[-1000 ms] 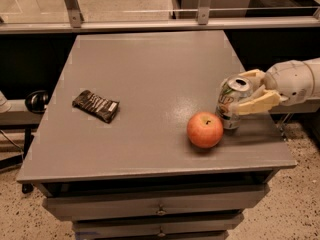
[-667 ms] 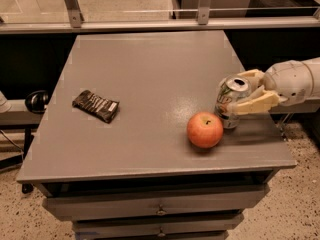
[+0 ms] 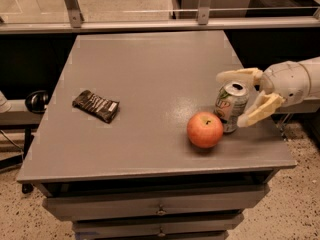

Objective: Move 7up can near apple

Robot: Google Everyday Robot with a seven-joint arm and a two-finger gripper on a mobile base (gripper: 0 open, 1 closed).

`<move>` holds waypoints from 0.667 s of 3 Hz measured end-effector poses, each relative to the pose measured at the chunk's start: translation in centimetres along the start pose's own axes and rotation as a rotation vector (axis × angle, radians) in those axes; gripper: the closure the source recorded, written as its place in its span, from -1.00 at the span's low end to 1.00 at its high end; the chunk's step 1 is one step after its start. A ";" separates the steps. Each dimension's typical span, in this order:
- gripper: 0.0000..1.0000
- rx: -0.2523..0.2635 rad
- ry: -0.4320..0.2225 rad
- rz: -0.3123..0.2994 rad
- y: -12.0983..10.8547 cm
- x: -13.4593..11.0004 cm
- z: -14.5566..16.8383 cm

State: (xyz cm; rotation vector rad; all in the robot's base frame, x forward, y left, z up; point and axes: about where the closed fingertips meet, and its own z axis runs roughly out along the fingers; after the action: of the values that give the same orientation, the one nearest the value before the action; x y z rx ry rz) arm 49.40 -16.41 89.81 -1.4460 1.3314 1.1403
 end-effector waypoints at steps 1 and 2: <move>-1.00 0.018 0.029 -0.008 -0.4 0.1 -0.8; -1.00 0.098 0.117 -0.053 -2.0 -0.1 -4.3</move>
Offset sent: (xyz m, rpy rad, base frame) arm 0.0480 -0.1043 0.0292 -0.2588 -0.1925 -0.1799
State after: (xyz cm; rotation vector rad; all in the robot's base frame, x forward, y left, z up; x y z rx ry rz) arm 51.77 -20.36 90.89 -1.4862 1.4017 0.9557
